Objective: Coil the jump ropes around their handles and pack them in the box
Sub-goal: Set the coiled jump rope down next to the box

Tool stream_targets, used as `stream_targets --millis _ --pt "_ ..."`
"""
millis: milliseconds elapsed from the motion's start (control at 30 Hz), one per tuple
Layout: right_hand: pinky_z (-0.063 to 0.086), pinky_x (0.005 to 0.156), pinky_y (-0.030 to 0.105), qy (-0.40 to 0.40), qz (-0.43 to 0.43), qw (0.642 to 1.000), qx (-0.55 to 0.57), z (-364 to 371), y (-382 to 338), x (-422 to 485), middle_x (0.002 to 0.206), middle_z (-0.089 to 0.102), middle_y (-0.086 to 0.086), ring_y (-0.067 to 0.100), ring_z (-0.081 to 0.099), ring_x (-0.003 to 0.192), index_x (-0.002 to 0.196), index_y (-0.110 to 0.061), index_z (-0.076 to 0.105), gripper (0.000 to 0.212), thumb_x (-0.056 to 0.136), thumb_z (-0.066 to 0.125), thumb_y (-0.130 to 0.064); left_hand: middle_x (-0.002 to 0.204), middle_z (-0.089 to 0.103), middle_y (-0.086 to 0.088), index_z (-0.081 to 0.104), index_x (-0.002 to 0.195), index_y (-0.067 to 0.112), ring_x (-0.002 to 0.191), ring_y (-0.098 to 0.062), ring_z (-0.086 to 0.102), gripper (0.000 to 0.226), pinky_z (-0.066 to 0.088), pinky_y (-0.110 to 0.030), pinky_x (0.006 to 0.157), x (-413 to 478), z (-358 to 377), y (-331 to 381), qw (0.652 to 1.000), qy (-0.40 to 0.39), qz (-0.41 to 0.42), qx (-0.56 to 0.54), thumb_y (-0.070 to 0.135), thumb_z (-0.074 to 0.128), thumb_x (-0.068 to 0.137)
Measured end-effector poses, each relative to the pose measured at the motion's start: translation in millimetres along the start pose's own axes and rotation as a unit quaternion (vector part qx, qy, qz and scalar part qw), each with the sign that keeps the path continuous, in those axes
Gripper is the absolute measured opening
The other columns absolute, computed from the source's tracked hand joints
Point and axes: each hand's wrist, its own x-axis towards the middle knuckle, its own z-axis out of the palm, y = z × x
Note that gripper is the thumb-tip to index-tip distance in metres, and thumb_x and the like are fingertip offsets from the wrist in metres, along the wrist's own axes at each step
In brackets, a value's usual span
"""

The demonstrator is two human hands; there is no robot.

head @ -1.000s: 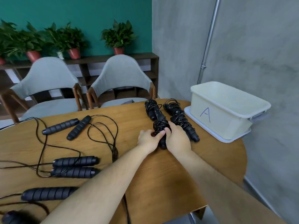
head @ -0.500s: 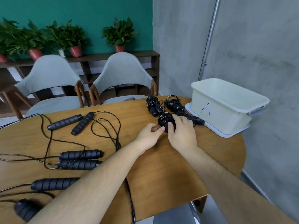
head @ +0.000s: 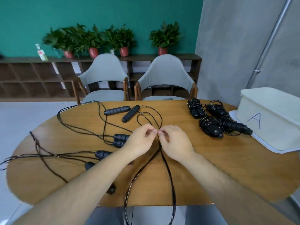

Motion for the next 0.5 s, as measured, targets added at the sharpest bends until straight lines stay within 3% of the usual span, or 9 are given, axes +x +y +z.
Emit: stream_targets --millis 167,500 --pt "0.047 0.090 0.035 -0.086 -0.071 0.994 -0.009 24.2 -49.2 15.7 0.103 0.065 -0.007 0.016 0.056 0.102 0.114 -0.024 0.068 0.026 0.099 0.050 -0.035 0.089 0.066 0.012 0.063 0.099 0.029 0.085 -0.009 0.061 0.014 0.051 -0.031 0.079 -32.2 -67.0 -43.9 0.996 0.029 -0.049 0.075 0.037 0.052 0.102" --pt "0.049 0.094 0.039 -0.088 -0.045 0.995 0.028 85.8 -114.5 11.3 0.110 0.064 -0.003 0.019 0.054 0.109 0.113 -0.022 0.069 0.024 0.094 0.058 -0.030 0.098 0.060 0.006 0.069 0.102 0.019 0.097 -0.014 0.059 0.012 0.050 -0.035 0.091 -90.3 -95.4 -104.9 0.992 0.091 -0.003 0.083 0.016 0.059 0.096"
